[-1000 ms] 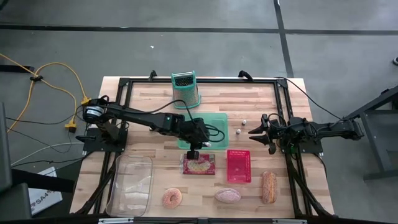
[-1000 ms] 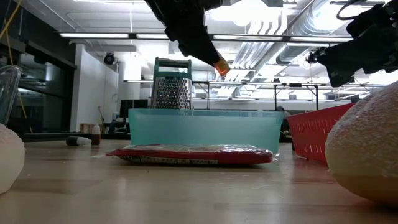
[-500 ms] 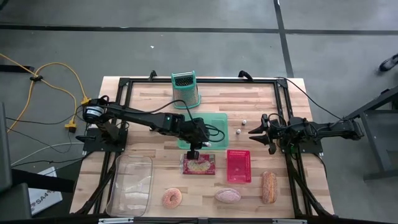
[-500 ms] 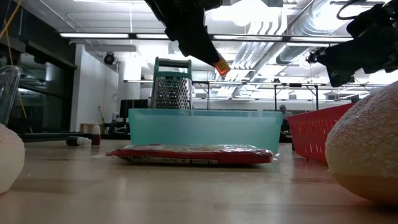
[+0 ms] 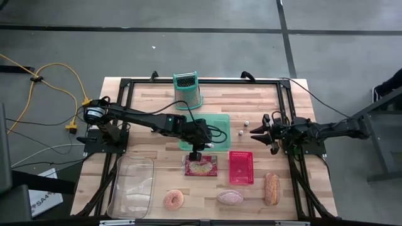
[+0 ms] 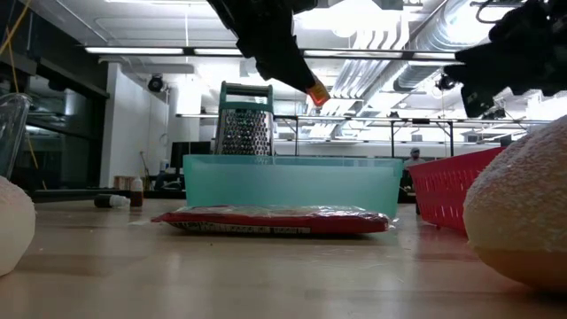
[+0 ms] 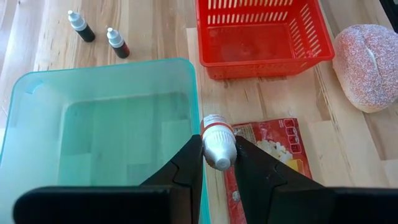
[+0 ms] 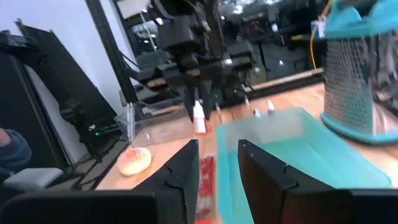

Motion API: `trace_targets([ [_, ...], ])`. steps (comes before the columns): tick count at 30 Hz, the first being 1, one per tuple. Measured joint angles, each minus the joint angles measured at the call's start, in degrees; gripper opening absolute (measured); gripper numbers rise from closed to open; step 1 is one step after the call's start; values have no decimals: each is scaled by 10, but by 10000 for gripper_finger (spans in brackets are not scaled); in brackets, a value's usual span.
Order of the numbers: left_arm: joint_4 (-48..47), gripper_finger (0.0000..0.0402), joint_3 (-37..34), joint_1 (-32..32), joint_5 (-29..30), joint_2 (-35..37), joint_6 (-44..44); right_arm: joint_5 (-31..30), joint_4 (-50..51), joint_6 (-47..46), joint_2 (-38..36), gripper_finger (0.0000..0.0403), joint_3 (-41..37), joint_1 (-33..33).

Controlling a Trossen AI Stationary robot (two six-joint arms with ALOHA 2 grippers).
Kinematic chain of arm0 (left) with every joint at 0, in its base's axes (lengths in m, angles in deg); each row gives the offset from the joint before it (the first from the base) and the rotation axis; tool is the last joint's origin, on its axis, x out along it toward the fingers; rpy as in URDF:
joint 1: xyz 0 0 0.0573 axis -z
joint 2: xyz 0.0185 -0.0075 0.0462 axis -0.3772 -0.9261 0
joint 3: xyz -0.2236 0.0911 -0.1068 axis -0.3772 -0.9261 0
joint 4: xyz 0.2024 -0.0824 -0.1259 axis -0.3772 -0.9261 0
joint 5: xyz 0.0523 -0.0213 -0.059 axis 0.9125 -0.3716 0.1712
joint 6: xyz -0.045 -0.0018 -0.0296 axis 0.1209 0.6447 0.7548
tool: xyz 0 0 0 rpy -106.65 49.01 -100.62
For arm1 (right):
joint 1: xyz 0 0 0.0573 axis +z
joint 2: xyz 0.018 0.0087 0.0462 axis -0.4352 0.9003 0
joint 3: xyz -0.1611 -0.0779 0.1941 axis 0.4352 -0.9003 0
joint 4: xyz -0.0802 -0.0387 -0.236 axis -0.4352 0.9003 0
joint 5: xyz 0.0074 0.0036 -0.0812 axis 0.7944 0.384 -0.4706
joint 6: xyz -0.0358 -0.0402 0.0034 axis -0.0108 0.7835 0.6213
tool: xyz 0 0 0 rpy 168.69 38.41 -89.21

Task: Pick & Place Food Item
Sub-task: Put the orange food coloring bottle into the red bin

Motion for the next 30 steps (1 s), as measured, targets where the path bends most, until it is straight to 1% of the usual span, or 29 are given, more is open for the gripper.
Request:
trace_targets([
  [2, 2, 68, 0, 0, 0, 0, 0, 7, -28, 9, 30, 100, 4, 0],
  [5, 2, 68, 0, 0, 0, 0, 0, 6, -35, 14, 81, 100, 30, 0],
  [9, 2, 68, 0, 0, 0, 0, 0, 7, -34, 16, 154, 100, 70, 0],
  [18, 2, 68, 0, 0, 0, 0, 0, 38, -60, 75, 307, 100, 164, 0],
  [21, 2, 68, 0, 0, 0, 0, 0, 39, -61, 86, 353, 100, 193, 0],
  [30, 12, 68, 0, 0, 0, 0, 0, 50, -61, 106, 487, 100, 253, 0],
])
